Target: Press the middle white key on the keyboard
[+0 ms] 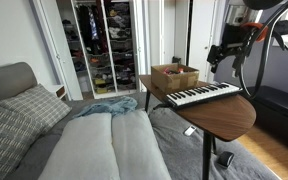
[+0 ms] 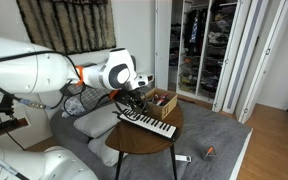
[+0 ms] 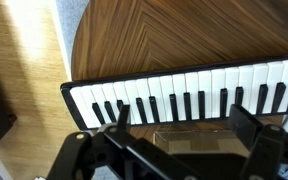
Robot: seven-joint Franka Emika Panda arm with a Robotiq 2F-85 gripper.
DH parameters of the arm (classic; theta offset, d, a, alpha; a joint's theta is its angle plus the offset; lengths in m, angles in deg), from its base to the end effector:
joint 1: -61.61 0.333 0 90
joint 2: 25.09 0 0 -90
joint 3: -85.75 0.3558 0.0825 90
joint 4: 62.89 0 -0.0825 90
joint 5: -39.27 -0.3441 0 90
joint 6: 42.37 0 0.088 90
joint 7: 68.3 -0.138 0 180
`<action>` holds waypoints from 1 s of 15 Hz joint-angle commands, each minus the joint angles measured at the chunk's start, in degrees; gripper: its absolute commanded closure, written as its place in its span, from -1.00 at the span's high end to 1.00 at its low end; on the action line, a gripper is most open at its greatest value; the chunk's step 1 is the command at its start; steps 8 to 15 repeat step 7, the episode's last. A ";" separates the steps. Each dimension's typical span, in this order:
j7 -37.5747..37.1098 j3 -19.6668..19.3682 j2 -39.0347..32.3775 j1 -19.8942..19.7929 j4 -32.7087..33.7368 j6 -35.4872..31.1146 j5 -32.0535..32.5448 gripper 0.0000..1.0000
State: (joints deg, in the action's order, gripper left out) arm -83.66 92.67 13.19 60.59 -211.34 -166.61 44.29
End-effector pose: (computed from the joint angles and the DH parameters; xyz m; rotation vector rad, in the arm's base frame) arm 0.3139 0.0318 0.5088 2.9994 -0.2122 0.3980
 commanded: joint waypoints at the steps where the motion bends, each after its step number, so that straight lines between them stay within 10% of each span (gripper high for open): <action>1: -2.73 1.56 4.35 -1.31 -1.35 2.39 1.19 1.00; 15: -0.70 0.49 1.39 -0.38 0.06 1.43 -0.14 1.00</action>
